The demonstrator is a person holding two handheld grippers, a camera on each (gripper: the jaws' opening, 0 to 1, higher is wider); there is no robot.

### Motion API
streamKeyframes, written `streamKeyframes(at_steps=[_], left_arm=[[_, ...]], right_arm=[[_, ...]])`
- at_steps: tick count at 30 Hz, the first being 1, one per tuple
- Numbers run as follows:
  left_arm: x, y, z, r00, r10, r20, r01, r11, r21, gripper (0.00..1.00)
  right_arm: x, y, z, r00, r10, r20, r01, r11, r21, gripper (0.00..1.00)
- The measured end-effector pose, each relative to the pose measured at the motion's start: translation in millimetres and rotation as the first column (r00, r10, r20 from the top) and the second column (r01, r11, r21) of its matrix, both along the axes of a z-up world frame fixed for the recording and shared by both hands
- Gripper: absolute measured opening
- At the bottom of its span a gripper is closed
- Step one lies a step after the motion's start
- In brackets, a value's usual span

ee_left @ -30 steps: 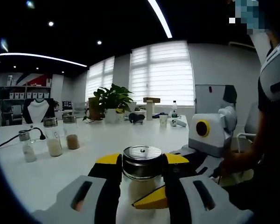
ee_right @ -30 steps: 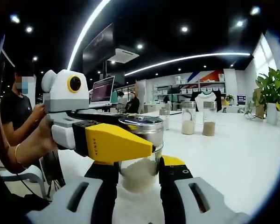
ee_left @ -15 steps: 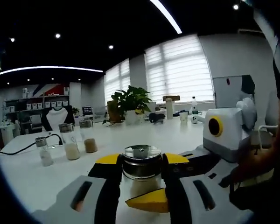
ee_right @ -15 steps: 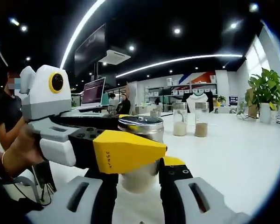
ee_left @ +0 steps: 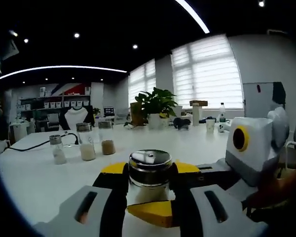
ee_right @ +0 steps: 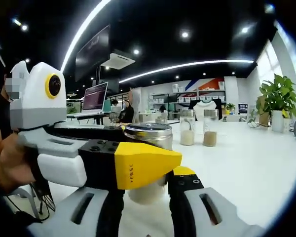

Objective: Rotate the seasoning bottle until the label or dispensing opening points toward the visible target arrow and the bottle remains upright within the marked orientation range

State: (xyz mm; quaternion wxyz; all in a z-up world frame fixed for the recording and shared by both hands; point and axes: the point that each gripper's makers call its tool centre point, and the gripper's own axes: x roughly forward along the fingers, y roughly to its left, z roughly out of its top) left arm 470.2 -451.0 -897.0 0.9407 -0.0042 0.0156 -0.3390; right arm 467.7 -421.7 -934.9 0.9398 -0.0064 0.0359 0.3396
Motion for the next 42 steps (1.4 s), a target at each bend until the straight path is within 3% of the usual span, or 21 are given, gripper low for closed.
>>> streamKeyframes(at_steps=[5, 8, 14, 16, 17, 20, 25, 28, 36, 42], left_arm=[[2.7, 4, 3.9, 1.0, 0.024, -0.004, -0.024, 0.999, -0.044, 0.36], [2.5, 5, 6.0, 0.999, 0.02, -0.037, -0.023, 0.995, -0.097, 0.38], [2.1, 9, 6.9, 0.997, 0.046, -0.067, -0.054, 0.991, -0.12, 0.41], [0.1, 9, 9.2, 0.995, 0.064, -0.073, -0.075, 0.986, -0.149, 0.42], [1.4, 11, 12.2, 0.992, 0.091, -0.084, -0.106, 0.975, -0.197, 0.42], [2.2, 12, 8.4, 0.989, 0.127, -0.082, -0.138, 0.979, -0.149, 0.42], [3.4, 13, 4.9, 0.981, 0.167, -0.104, -0.182, 0.97, -0.159, 0.43], [4.6, 13, -1.0, 0.974, 0.207, -0.095, -0.215, 0.972, -0.091, 0.43], [9.8, 16, -10.1, 0.964, 0.25, -0.096, -0.255, 0.966, -0.044, 0.44], [11.2, 20, -8.8, 0.959, 0.271, -0.088, -0.277, 0.958, -0.077, 0.39]], right_arm=[[4, 0, 1.7, 0.999, -0.028, 0.032, 0.028, 1.0, -0.013, 0.31], [4, 1, -0.9, 0.999, -0.034, 0.042, 0.035, 0.999, -0.029, 0.31], [2, 2, -0.8, 0.998, -0.036, 0.052, 0.037, 0.999, -0.021, 0.31], [1, 3, 0.2, 0.997, -0.043, 0.059, 0.044, 0.999, -0.013, 0.31], [1, 3, 0.9, 0.997, -0.044, 0.061, 0.045, 0.999, -0.008, 0.31], [1, 6, -0.3, 0.997, -0.047, 0.064, 0.047, 0.999, -0.01, 0.31], [1, 7, -3.7, 0.997, -0.048, 0.056, 0.049, 0.999, -0.007, 0.31], [2, 9, -6.4, 0.998, -0.047, 0.05, 0.048, 0.999, -0.013, 0.31], [2, 12, -10.3, 0.999, -0.032, 0.041, 0.033, 0.999, -0.024, 0.32], [1, 13, -11.1, 0.999, -0.024, 0.043, 0.025, 0.999, -0.03, 0.31]])
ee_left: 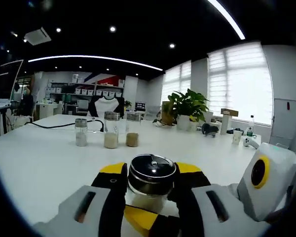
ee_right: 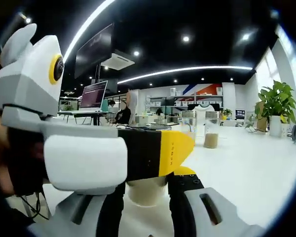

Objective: Rotate the seasoning bottle until the label or dispensing opening points toward the visible target arrow and the bottle remains upright within the marked orientation range

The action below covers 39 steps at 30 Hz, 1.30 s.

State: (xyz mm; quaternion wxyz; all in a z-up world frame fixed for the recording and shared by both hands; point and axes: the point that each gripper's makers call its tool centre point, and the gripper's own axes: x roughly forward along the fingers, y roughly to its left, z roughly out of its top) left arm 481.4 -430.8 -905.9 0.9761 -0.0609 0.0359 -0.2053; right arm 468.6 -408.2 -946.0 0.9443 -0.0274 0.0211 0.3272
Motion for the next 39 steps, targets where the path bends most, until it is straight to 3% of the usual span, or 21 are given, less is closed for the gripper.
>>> streamKeyframes(at_steps=[7, 12, 21, 25, 29, 34, 35, 39], left_arm=[[-0.7, 1, 1.9, 1.0, -0.026, 0.015, 0.026, 1.0, 0.007, 0.38], [-2.9, -2, 1.3, 0.994, -0.111, 0.014, 0.11, 0.994, 0.017, 0.38], [-5.0, -7, 0.4, 0.972, -0.236, 0.012, 0.235, 0.97, 0.061, 0.38], [-9.3, -10, -0.3, 0.946, -0.324, -0.023, 0.325, 0.939, 0.109, 0.38], [-12.9, -13, 7.8, 0.931, -0.365, 0.0, 0.362, 0.923, 0.127, 0.38], [-18.3, -20, 16.7, 0.884, -0.466, 0.028, 0.459, 0.879, 0.128, 0.38], [-21.7, -23, 18.6, 0.859, -0.511, 0.037, 0.503, 0.855, 0.125, 0.38], [-22.0, -22, 23.4, 0.83, -0.557, 0.046, 0.554, 0.83, 0.061, 0.38]], right_arm=[[0, 1, 1.9, 1.0, 0.008, 0.017, -0.008, 1.0, -0.018, 0.32], [0, -2, 2.4, 0.999, 0.029, 0.015, -0.028, 0.997, -0.066, 0.32], [-1, -4, 0.9, 0.999, 0.046, 0.004, -0.046, 0.997, -0.058, 0.32], [-5, -3, 1.1, 0.997, 0.075, -0.015, -0.076, 0.997, -0.033, 0.32], [-7, -3, 7.9, 0.995, 0.099, -0.008, -0.099, 0.995, 0.014, 0.32], [-9, -3, 16.4, 0.992, 0.128, 0.012, -0.128, 0.991, 0.022, 0.33], [-9, -3, 17.9, 0.991, 0.132, 0.015, -0.133, 0.991, 0.019, 0.34], [-9, -3, 22.1, 0.989, 0.145, 0.022, -0.145, 0.989, 0.026, 0.35]])
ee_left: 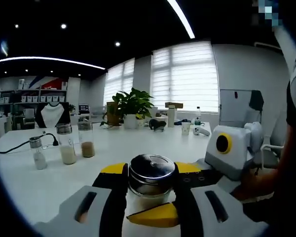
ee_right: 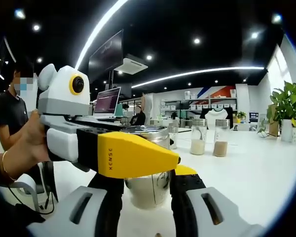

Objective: Rotate the seasoning bottle until the label or dispensing opening points toward the visible target arrow and the bottle remains upright within the marked orientation range

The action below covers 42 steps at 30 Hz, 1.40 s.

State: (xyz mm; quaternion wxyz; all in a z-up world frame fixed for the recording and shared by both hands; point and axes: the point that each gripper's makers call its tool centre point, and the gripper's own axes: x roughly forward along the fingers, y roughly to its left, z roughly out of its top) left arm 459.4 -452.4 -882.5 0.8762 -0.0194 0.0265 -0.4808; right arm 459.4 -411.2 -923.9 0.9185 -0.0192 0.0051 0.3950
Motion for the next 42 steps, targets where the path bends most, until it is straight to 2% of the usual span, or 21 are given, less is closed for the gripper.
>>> streamKeyframes(at_steps=[8, 12, 15, 18, 24, 28, 33, 38, 42], left_arm=[[-5.0, 0, 2.9, 0.996, -0.084, 0.036, 0.084, 0.996, 0.009, 0.38], [-6.4, 0, 3.1, 0.993, -0.112, 0.025, 0.112, 0.994, 0.004, 0.38], [-14.2, -2, -0.3, 0.98, -0.197, 0.027, 0.196, 0.98, 0.033, 0.38], [-13.4, 2, -2.0, 0.974, -0.224, -0.013, 0.224, 0.974, 0.001, 0.38], [-13.3, 6, -3.9, 0.968, -0.247, -0.049, 0.244, 0.968, -0.048, 0.38], [-15.4, 8, -5.6, 0.963, -0.264, -0.053, 0.262, 0.964, -0.041, 0.38], [-25.1, 5, -8.4, 0.945, -0.32, -0.067, 0.319, 0.947, -0.026, 0.38], [-27.7, 5, -10.0, 0.941, -0.331, -0.062, 0.332, 0.943, 0.004, 0.38], [-28.8, 5, -9.2, 0.939, -0.338, -0.063, 0.339, 0.941, 0.001, 0.38]], right_arm=[[-1, 3, 2.0, 1.0, 0.015, -0.008, -0.015, 1.0, 0.002, 0.36], [-2, 4, 1.9, 1.0, 0.024, -0.014, -0.024, 1.0, 0.002, 0.36], [-5, 8, -1.3, 0.998, 0.052, -0.03, -0.052, 0.999, -0.005, 0.37], [-7, 10, -3.6, 0.997, 0.063, -0.039, -0.063, 0.998, -0.004, 0.37], [-9, 13, -6.2, 0.996, 0.076, -0.048, -0.077, 0.997, -0.011, 0.37], [-10, 17, -8.7, 0.994, 0.089, -0.058, -0.09, 0.996, -0.018, 0.37], [-14, 21, -10.9, 0.992, 0.112, -0.065, -0.114, 0.993, -0.028, 0.4], [-11, 21, -13.6, 0.991, 0.112, -0.074, -0.114, 0.993, -0.033, 0.41], [-12, 22, -12.9, 0.99, 0.117, -0.081, -0.119, 0.993, -0.017, 0.41]])
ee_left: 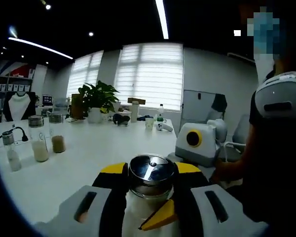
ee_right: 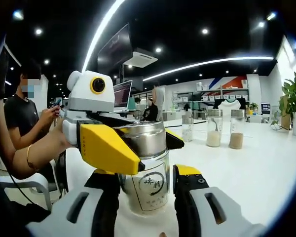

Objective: Rotate the seasoning bottle until the label or dispensing opening points toward the visible target arrow and the bottle remains upright within the marked orientation range

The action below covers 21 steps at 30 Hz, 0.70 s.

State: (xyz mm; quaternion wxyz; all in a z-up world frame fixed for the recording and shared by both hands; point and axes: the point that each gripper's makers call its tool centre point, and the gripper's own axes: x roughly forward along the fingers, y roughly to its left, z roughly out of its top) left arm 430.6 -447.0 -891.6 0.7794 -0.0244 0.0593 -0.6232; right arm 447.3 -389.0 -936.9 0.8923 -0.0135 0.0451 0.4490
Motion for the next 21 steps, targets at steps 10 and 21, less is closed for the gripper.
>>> streamKeyframes(at_steps=[10, 21], left_arm=[[-0.7, -2.6, -2.1, 1.0, 0.008, 0.023, -0.009, 1.0, 0.027, 0.38], [-0.9, -1.7, 2.3, 0.999, 0.034, 0.021, -0.034, 0.999, 0.022, 0.38]], right_arm=[[-1.1, 0.3, -1.6, 1.0, -0.003, -0.013, 0.003, 1.0, 0.006, 0.37], [-2.3, 0.8, 5.3, 0.999, -0.018, 0.036, 0.018, 1.0, 0.004, 0.35]])
